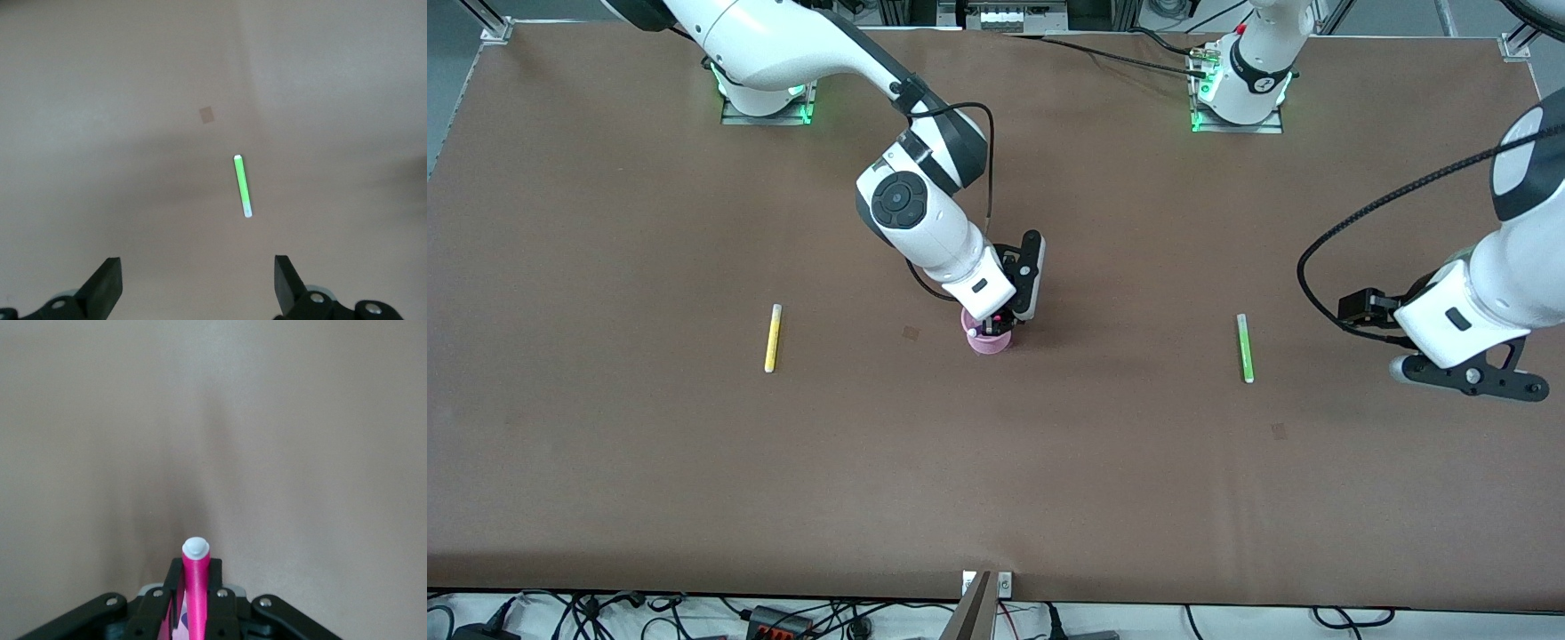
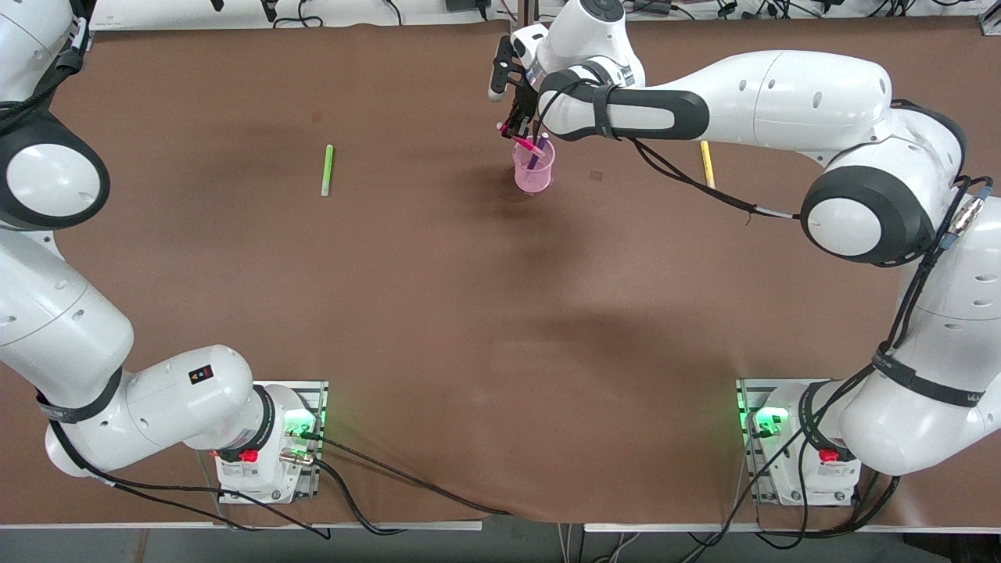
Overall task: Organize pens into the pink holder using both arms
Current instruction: 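Move the right gripper over the cup while the left gripper withdraws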
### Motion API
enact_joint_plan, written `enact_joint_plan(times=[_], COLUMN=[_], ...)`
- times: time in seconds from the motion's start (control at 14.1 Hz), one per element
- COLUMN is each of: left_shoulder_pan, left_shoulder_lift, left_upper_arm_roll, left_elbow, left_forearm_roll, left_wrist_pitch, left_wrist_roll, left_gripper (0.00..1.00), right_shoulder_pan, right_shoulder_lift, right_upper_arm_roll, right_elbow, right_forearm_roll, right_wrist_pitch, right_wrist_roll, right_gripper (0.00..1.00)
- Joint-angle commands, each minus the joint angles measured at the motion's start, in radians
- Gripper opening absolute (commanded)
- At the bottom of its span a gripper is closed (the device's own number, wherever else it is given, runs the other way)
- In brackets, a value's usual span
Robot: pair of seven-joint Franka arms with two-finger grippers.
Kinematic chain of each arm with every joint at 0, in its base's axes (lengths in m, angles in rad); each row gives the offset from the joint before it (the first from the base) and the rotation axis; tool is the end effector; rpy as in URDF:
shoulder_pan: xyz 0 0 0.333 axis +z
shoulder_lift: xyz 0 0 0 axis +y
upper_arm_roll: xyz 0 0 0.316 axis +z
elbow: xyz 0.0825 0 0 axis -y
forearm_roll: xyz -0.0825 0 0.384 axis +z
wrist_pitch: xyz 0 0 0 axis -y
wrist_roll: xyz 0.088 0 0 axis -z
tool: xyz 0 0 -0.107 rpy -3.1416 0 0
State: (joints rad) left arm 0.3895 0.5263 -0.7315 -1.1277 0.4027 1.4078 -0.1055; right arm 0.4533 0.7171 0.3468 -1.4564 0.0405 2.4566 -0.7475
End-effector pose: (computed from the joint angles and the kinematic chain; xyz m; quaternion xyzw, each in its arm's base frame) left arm 0.6653 -0.0531 0.5484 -0.9947 0.0734 0.0584 0.0413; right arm 0.5599 0.4966 0.3122 -0.7485 -0.6327 -0.1553 0.1238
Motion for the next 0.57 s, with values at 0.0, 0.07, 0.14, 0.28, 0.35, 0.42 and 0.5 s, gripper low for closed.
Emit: enact_joint_plan(times=[0.0, 0.07, 0.14, 0.28, 0.35, 0.42, 0.5], left_shoulder_pan=[-0.121, -0.161, -0.207, -0.294, -0.328, -0.362, -0.395], left_shoulder_lift=[-0.147, -0.19, -0.243, -0.348, -0.394, -0.443, -0.481], left_upper_arm_roll=[0.33, 0.437, 0.533, 0.633, 0.668, 0.702, 0.73], left_elbow=[-0.076, -0.124, -0.197, -0.334, -0.387, -0.441, -0.486], left_forearm_roll=[-0.288, -0.38, -0.439, -0.455, -0.45, -0.45, -0.45], left_wrist_pitch=[0.005, 0.034, 0.072, 0.143, 0.178, 0.212, 0.232], left_wrist_roll=[0.015, 0.017, 0.018, 0.023, 0.024, 0.024, 0.03], left_gripper=[1.0, 1.0, 1.0, 1.0, 1.0, 1.0, 1.0], right_shoulder_pan=[-0.004, -0.004, -0.004, -0.004, -0.004, -0.004, -0.004], right_shoulder_lift=[0.005, 0.005, 0.005, 0.007, 0.008, 0.009, 0.009], right_upper_arm_roll=[0.001, 0.001, 0.001, 0.001, 0.001, 0.0, 0.0], right_elbow=[-0.009, -0.01, -0.012, -0.015, -0.018, -0.019, -0.024], right_forearm_roll=[-0.014, -0.014, -0.014, -0.014, -0.014, -0.014, -0.014], right_wrist_pitch=[-0.001, -0.001, -0.001, -0.001, -0.001, -0.001, -0.001], right_wrist_roll=[-0.012, -0.012, -0.012, -0.012, -0.012, -0.012, -0.012], right_gripper=[0.0, 0.0, 0.0, 0.0, 0.0, 0.0, 0.0])
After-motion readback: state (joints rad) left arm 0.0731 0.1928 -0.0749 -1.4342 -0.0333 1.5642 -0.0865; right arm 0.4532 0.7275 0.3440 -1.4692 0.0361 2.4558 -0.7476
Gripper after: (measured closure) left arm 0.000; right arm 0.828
